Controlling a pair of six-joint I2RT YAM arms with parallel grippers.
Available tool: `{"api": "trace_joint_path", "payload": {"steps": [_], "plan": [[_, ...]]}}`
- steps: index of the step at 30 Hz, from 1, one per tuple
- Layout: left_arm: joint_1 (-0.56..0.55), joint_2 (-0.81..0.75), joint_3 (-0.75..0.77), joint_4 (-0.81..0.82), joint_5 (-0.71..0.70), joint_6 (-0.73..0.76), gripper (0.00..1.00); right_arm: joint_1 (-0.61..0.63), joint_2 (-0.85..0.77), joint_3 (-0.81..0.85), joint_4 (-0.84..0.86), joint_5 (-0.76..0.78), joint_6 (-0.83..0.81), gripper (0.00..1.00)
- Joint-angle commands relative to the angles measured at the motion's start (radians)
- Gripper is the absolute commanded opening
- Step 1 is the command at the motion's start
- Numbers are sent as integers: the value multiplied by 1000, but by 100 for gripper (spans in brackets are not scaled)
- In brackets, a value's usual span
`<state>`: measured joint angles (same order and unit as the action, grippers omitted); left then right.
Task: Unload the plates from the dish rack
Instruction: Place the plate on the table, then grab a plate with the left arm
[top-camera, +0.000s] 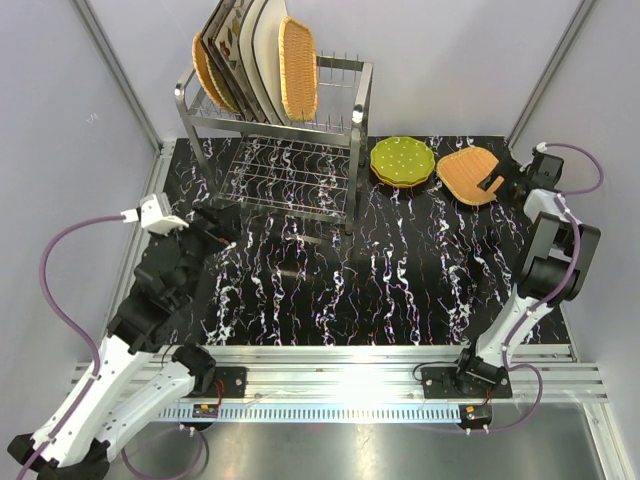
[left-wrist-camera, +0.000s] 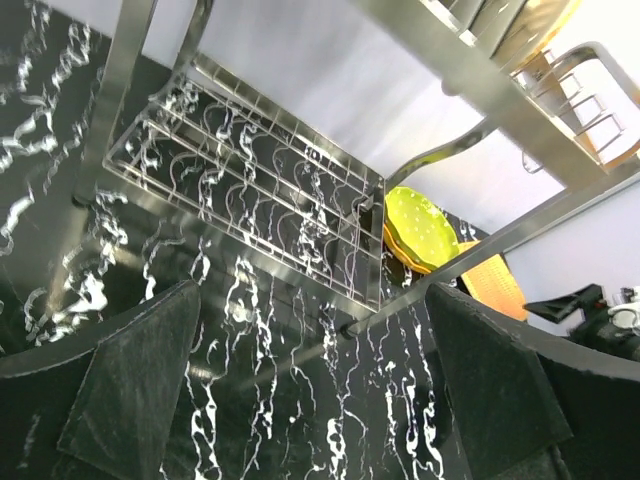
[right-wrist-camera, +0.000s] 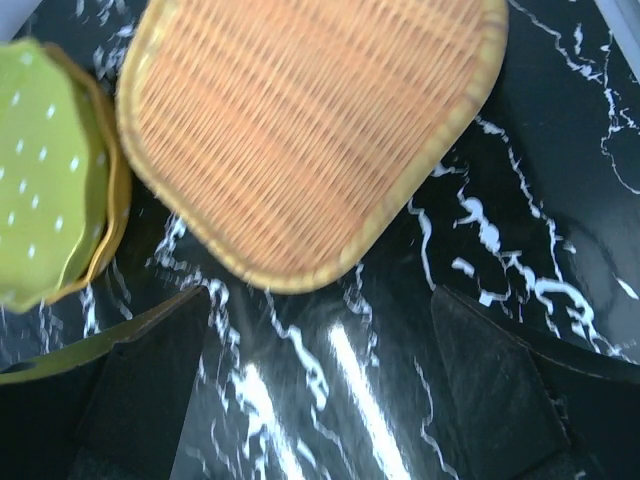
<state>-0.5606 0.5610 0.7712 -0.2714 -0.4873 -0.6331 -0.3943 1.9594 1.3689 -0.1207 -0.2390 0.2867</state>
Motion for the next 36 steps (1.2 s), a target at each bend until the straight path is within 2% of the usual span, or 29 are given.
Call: {"api": "trace_joint_path", "payload": {"steps": [1,5,6,9,11,19,36], "plan": [[4,62,126,-35,-7,101,99,-3,-131,-30,-94,-104,-141,100],[5,189,267,-72,70,168,99,-5,-207,-57,-175,-253,-282,100],[7,212,325,-81,99,176,99,-5,-221,-63,-204,-349,-325,100],[8,318,457,-124,151,203,99,-2,-287,-103,-224,-506,-386,100],[10,396,558,-164,188,216,99,14,-336,-132,-232,-539,-411,100],[8,594,839,-249,266,269,99,92,-473,-203,-252,-571,-454,100],[10,973,1384,-394,300,299,93,241,-547,-189,-261,-566,-423,100]]}}
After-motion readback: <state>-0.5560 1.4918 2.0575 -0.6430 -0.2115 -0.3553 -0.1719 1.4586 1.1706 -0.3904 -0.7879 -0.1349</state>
